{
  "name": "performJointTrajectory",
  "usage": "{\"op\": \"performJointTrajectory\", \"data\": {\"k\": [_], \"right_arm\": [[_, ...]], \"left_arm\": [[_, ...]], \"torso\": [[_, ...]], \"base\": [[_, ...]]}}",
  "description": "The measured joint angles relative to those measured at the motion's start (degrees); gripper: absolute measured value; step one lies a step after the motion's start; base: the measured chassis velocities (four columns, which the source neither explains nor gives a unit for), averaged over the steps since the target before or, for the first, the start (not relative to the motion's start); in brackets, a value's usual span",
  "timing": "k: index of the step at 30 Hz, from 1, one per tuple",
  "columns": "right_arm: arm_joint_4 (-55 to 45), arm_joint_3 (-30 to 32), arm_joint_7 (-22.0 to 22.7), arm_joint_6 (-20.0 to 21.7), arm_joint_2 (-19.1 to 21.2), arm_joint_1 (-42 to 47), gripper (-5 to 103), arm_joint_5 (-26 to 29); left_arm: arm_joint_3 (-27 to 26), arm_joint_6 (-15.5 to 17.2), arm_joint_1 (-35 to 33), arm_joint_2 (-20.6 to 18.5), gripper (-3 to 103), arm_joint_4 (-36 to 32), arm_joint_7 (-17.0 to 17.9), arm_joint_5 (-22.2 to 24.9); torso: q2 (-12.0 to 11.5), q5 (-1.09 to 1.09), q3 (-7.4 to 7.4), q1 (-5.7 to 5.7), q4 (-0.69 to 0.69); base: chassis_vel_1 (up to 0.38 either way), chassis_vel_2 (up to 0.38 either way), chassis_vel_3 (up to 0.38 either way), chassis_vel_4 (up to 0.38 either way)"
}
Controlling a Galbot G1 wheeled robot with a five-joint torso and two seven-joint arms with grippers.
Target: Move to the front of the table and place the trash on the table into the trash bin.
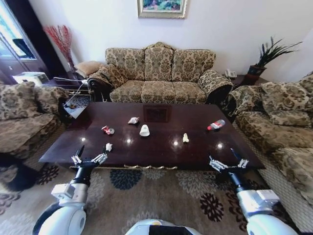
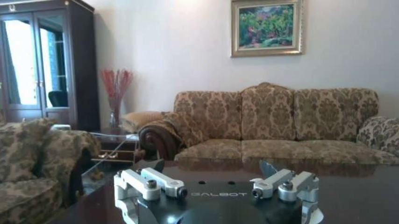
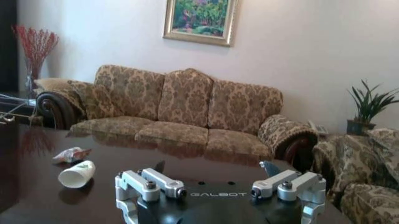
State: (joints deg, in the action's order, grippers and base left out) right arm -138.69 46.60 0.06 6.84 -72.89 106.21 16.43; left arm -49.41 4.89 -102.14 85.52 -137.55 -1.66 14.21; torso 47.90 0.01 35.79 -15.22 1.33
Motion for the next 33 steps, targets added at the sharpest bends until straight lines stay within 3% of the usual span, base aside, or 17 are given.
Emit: {"op": "performJointTrajectory", "data": {"k": [6,8,25,33], "right_arm": [[0.96,-0.02,-0.02,-0.54,-0.52,-0.91,100,-0.16],[1.46,0.13,0.07,-0.74,-0.75,-1.27,100,-0.3],[2.35,1.35,0.51,-3.08,-1.44,-1.38,100,-0.22],[1.79,1.47,0.45,-3.65,-1.51,-0.86,100,-0.24]], "left_arm": [[0.09,-2.8,-0.01,-0.34,100,1.69,0.92,-0.62],[0.25,-2.68,0.0,-0.58,100,2.06,1.22,-0.78],[0.47,-2.96,-0.91,1.48,100,2.07,1.53,-1.0],[0.85,-6.77,-1.82,3.07,100,2.01,1.63,-3.99]], "torso": [[-0.05,-0.01,0.07,-0.09,0.05],[-0.08,-0.02,0.09,-0.17,0.01],[-0.05,-0.01,0.05,-0.09,0.03],[-0.05,-0.01,0.05,-0.09,0.03]], "base": [[0.062,0.017,0.006,0.058],[-0.071,0.045,0.082,-0.035],[-0.008,0.005,0.008,-0.003],[0.0,0.0,0.0,0.0]]}}
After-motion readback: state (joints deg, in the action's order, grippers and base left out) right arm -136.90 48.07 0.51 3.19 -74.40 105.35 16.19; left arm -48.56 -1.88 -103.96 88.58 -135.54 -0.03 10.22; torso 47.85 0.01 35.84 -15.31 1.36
